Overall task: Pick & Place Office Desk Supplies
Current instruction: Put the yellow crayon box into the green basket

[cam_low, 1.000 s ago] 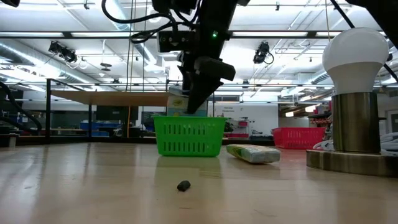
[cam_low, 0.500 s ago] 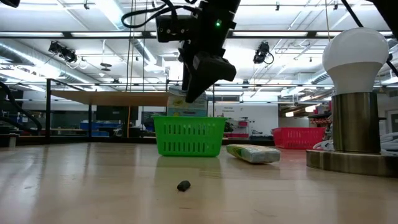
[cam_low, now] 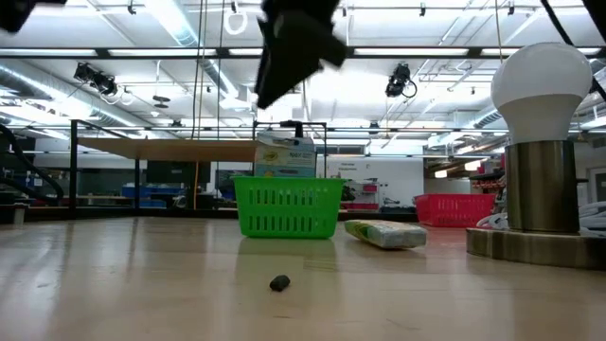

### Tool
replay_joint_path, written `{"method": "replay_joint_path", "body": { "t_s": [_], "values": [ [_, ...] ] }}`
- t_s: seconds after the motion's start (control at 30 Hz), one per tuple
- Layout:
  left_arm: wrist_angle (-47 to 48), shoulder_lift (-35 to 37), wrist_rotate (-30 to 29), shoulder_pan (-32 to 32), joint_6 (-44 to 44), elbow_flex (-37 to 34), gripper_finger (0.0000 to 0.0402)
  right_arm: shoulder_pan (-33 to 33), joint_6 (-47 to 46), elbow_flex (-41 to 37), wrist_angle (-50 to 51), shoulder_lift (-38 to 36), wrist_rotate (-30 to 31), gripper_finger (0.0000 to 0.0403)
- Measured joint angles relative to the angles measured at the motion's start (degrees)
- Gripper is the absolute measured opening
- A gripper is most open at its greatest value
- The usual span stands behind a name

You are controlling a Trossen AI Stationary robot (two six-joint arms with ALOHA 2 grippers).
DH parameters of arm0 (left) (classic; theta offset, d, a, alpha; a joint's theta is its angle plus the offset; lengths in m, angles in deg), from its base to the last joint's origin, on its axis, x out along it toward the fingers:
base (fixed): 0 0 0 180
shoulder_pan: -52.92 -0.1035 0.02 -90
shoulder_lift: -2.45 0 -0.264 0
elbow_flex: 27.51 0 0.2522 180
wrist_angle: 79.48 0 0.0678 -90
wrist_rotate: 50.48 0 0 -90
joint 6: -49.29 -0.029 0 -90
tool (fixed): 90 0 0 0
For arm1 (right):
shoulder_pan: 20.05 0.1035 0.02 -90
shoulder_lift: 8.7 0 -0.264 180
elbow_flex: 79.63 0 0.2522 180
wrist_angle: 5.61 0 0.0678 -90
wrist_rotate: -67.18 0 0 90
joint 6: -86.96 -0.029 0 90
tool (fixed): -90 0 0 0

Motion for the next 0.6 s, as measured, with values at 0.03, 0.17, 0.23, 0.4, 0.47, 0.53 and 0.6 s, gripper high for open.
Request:
{"method": "replay_joint_path", "body": {
  "t_s": [0.03,0.17,0.23,0.4,0.47,0.53,0.6],
  "values": [
    [1.02,0.0,2.99,-0.4,2.02,0.02,0.0059,0.7,0.41,0.55,-0.11,0.0,-1.13,0.0217],
    [8.52,-0.02,17.82,-2.93,13.93,0.02,0.0059,2.89,0.4,0.96,-3.74,-0.07,-12.4,0.0206],
    [13.25,-0.02,23.58,-3.68,19.63,0.02,0.0059,3.74,0.06,0.85,-5.89,-0.07,-17.23,0.0201],
    [24.74,-0.02,34.97,-4.04,30.92,0.02,0.0064,5.65,0.01,0.3,-8.08,-0.02,-17.46,0.0188],
    [28.74,-0.02,38.98,-4.07,34.82,0.02,0.0063,6.24,-0.4,0.3,-7.81,-0.02,-16.85,0.0179],
    [31.34,-0.02,41.5,-4.07,38.27,0.02,0.0061,6.68,-1.09,0.3,-6.9,-0.02,-16.83,0.0164],
    [33.74,-0.02,43.95,-4.02,40.6,0.02,0.0056,7.11,-1.44,0.3,-6.34,-0.02,-16.78,0.0143]
  ]
}}
